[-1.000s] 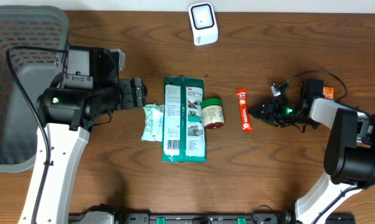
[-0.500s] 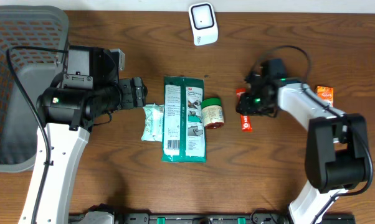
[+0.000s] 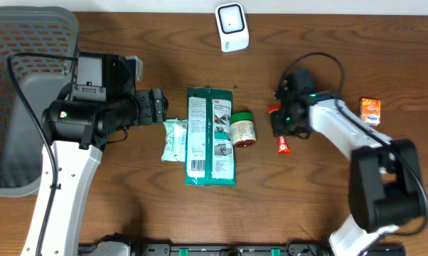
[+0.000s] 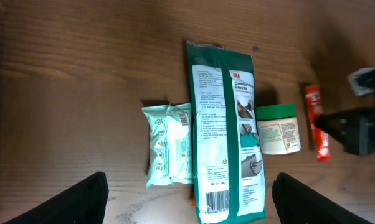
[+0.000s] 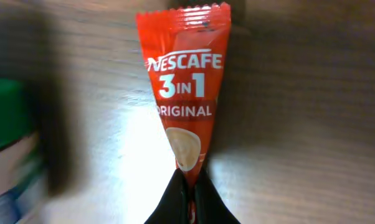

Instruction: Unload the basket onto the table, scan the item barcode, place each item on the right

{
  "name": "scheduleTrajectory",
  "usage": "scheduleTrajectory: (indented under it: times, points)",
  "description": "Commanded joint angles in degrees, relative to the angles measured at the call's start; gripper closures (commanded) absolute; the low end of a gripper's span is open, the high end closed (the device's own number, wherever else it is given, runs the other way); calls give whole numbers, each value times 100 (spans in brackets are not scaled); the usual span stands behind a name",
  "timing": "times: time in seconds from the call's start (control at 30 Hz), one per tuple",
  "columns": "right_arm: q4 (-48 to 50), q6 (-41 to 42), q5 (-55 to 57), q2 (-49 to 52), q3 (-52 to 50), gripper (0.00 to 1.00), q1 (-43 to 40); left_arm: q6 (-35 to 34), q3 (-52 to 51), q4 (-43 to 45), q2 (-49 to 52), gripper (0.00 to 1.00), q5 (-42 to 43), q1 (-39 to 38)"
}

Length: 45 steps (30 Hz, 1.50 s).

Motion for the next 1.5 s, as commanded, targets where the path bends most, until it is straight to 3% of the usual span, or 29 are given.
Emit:
scheduleTrajectory:
  times: [0.0,0.27,0.4,0.57,0.67,0.8,0.9,1.1,1.3,1.47]
  points:
    - [-98,-96,-1521,-850,20,99,-590,-9,74,-2,-4,16,-57,9]
    - [-651,-1113,-4800,-1213,-13,99,-1934,-9,74,-2,-4,16,-57,9]
    - [-713,-1322,-5053,-1196,-164,99,-2450,-11,74,-4,-4,15,-57,9]
    - [-697,-1600,-6638,-1156,-446,99,-3080,-9,74,-4,-4,16,-57,9]
    - [-656,-1596,-6889,-1154,-549,99,-3403,-9,74,-4,-4,15,-57,9]
    - [-590,-1137,-6085,-1169,-542,99,-3571,-9,74,-4,-4,15,-57,9]
    - [-765,-835,-4892,-1259,-367,99,-3484,-11,74,-4,-4,16,-57,9]
    - [-1237,-531,-2675,-1707,289,99,-2721,-9,74,-2,-4,15,-57,9]
    - [-1198,149,-614,-2024,636,99,-975,-9,74,-4,-4,15,-57,9]
    - [-621,404,726,-1952,643,99,763,-9,74,-4,-4,16,-57,9]
